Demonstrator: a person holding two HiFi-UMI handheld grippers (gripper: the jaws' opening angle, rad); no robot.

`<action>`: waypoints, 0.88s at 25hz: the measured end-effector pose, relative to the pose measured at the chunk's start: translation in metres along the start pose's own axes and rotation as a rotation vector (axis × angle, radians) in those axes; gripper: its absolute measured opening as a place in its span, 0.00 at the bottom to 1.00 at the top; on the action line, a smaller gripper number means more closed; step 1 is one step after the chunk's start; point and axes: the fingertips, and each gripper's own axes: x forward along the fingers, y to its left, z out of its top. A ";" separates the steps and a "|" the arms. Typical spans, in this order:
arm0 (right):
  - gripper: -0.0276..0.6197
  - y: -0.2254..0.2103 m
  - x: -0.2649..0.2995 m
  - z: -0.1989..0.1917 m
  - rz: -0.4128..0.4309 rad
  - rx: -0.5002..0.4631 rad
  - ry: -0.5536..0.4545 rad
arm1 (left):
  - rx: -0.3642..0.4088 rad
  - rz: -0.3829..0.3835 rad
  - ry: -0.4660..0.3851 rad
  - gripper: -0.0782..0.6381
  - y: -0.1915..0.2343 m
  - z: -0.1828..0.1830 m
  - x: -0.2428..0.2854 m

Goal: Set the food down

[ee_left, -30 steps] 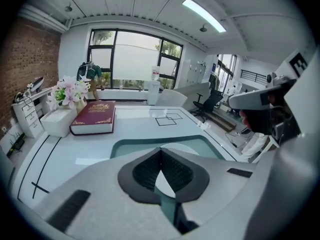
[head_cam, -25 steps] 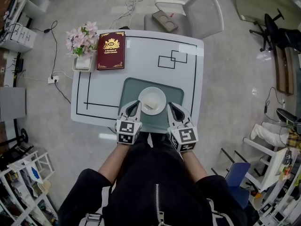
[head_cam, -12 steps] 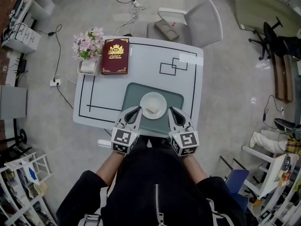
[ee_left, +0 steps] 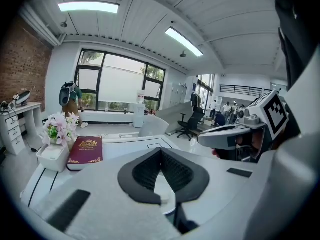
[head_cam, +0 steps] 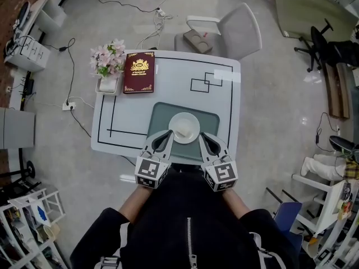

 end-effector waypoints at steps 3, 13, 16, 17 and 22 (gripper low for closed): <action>0.06 0.002 0.000 0.002 0.000 -0.001 0.000 | 0.014 0.007 0.021 0.12 0.000 0.000 -0.003; 0.06 0.006 -0.002 0.000 -0.009 -0.011 0.008 | 0.008 -0.005 -0.012 0.12 -0.002 0.006 -0.011; 0.06 0.010 -0.004 0.000 -0.013 -0.012 0.010 | 0.002 -0.009 -0.009 0.12 -0.004 0.003 -0.014; 0.06 0.011 -0.005 0.000 -0.015 -0.010 0.010 | 0.002 -0.013 -0.008 0.12 -0.004 0.003 -0.015; 0.06 0.019 -0.002 -0.004 -0.033 -0.002 0.011 | 0.004 -0.035 -0.017 0.12 0.001 0.001 -0.019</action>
